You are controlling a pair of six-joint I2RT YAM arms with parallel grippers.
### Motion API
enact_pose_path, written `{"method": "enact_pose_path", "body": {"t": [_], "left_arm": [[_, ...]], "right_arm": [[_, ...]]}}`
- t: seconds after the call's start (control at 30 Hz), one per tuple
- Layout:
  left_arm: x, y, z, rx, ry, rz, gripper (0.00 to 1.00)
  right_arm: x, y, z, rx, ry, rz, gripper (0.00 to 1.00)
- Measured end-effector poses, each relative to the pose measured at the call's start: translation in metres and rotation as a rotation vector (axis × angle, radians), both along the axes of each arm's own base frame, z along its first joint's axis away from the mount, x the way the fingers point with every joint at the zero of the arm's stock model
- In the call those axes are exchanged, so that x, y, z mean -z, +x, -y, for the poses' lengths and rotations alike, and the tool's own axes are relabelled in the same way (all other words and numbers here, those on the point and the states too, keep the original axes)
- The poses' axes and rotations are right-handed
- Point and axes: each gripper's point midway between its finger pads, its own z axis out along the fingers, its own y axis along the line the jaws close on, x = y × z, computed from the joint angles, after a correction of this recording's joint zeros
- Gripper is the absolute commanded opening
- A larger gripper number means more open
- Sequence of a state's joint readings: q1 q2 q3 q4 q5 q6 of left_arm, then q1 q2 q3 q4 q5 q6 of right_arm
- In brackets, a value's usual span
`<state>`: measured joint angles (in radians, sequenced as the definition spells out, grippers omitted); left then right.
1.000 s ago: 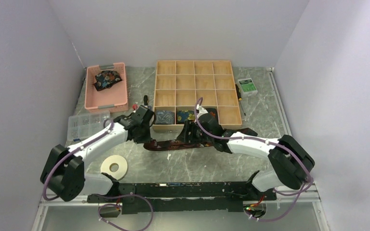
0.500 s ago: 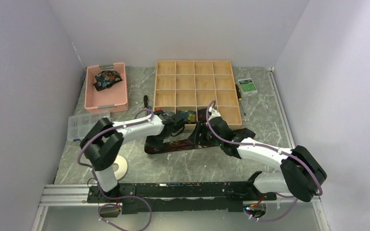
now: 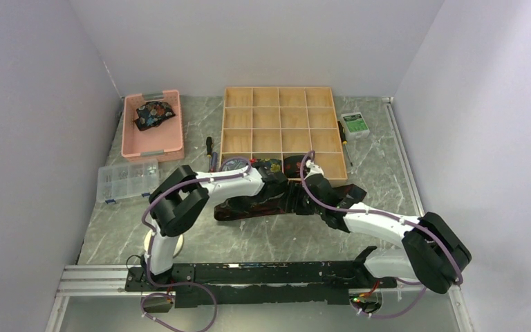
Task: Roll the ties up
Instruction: Roll the tie at the center of the board.
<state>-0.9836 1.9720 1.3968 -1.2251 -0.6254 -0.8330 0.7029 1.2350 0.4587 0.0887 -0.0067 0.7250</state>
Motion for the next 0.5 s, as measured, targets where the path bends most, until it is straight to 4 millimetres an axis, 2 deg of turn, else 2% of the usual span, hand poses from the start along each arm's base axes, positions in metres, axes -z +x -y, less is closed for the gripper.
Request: {"method": "enact_pose_path", "body": {"t": [0.13,0.23,0.43,0.5], "left_arm": [[0.007,0.000,0.009,0.013,0.005,-0.011,0.15],[0.010,-0.002,0.015,0.026,-0.008,-0.020,0.27],[0.018,-0.002,0.035,0.045,-0.091,-0.034,0.53],[0.022,-0.002,0.043,0.044,-0.130,-0.032,0.58]], "right_arm": [[0.010,-0.004,0.007,0.012,-0.020,-0.016,0.62],[0.014,-0.006,0.011,0.015,-0.029,-0.025,0.62],[0.014,-0.006,0.012,0.020,-0.028,-0.024,0.62],[0.012,-0.005,0.012,0.021,-0.026,-0.020,0.62]]}}
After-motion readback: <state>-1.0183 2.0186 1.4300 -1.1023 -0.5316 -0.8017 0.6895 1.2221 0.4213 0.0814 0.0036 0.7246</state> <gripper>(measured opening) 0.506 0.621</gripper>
